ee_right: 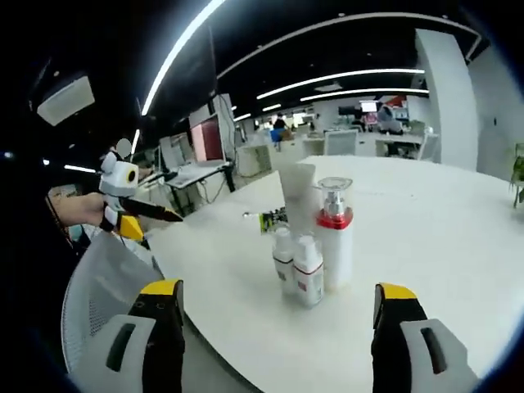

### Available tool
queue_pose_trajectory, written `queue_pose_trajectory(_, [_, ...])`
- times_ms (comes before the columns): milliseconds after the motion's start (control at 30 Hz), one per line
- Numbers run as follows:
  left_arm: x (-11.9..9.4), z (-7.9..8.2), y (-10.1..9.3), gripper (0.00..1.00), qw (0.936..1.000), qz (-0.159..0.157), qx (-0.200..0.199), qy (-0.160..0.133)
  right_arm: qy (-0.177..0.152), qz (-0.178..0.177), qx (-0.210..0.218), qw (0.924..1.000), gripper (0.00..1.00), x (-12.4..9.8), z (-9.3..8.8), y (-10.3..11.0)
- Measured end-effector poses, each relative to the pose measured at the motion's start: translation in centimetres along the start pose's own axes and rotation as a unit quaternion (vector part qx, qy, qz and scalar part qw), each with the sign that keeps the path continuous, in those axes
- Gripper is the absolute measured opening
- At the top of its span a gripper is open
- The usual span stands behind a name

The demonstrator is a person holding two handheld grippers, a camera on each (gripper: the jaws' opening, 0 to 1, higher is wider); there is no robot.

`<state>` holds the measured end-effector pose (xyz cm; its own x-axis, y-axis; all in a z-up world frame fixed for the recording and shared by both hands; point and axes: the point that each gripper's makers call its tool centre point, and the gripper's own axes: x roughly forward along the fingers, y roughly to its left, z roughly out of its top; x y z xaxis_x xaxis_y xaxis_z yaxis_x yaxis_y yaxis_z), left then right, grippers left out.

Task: Arrange the skincare products in the storage area until every visible bottle or jar stands upright without overlapping.

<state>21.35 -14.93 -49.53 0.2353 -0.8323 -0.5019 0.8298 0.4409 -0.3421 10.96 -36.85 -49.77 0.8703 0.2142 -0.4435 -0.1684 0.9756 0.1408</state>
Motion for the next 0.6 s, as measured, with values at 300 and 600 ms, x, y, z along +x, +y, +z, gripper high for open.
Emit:
queue_pose_trajectory(300, [-0.4,0.4,-0.5,0.94,0.9999,-0.002,-0.005,-0.015,-0.044,-0.016,0.029,0.9985,0.99,-1.3,2.3,1.1])
queue_pose_trajectory(600, [-0.1,0.4,-0.1,0.93,0.9998,0.016,0.007,-0.013,-0.032,-0.007,0.018,0.9993,0.99,-0.6,1.5,1.5])
